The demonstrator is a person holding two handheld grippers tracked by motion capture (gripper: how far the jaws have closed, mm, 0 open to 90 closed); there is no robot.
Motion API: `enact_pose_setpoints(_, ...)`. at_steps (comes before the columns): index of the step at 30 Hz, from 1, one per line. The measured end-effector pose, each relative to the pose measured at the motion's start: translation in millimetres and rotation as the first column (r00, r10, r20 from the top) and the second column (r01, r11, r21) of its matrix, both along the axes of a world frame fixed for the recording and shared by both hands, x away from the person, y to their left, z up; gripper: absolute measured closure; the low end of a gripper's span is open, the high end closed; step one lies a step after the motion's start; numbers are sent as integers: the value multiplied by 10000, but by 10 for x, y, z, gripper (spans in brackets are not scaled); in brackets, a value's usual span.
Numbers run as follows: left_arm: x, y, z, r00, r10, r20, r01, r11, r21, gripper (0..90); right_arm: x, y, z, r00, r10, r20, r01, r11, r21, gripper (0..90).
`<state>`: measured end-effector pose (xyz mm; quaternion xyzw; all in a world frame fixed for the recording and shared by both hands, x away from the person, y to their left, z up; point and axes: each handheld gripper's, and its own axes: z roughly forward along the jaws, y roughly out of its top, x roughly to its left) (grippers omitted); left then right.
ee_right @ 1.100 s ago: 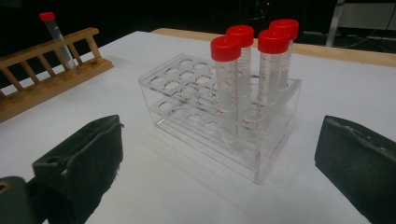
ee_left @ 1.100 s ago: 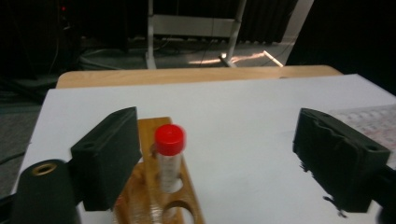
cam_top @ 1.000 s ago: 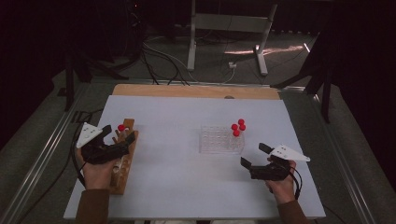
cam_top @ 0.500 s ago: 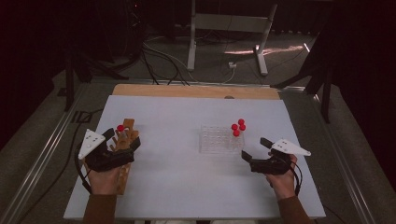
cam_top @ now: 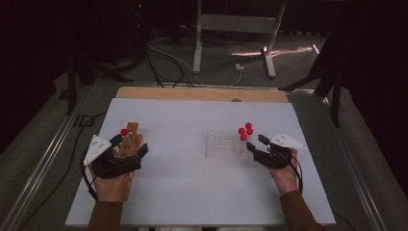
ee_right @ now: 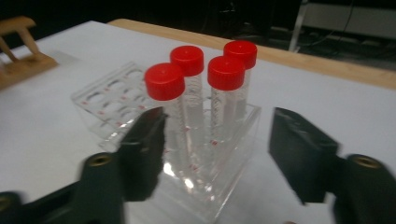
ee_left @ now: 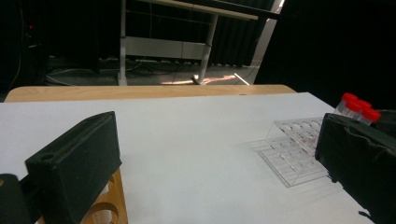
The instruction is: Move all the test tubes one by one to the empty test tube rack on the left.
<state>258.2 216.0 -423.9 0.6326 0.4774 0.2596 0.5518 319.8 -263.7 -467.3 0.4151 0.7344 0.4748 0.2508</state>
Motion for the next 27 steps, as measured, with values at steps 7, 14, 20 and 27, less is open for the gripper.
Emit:
enact_pose_setpoints(7,-3,10,-3,10000,13,-27,-13,9999,-113,8,106,84,-82,9992,-321,248,332,9983,-479,633)
enact_pose_setpoints(14,-1,11,-8,10000,17,-45,-18,9999,-141,10,178,134,-148,9990,-390,223,400,9983,-425,703)
enact_pose_setpoints(20,3,17,-18,9999,12,-120,-14,9999,-156,10,201,156,-168,9992,-311,252,322,9985,-437,743)
enact_pose_setpoints(27,7,15,-25,9999,47,-157,-50,9998,-193,10,184,139,-108,9987,-264,436,277,9991,-308,746)
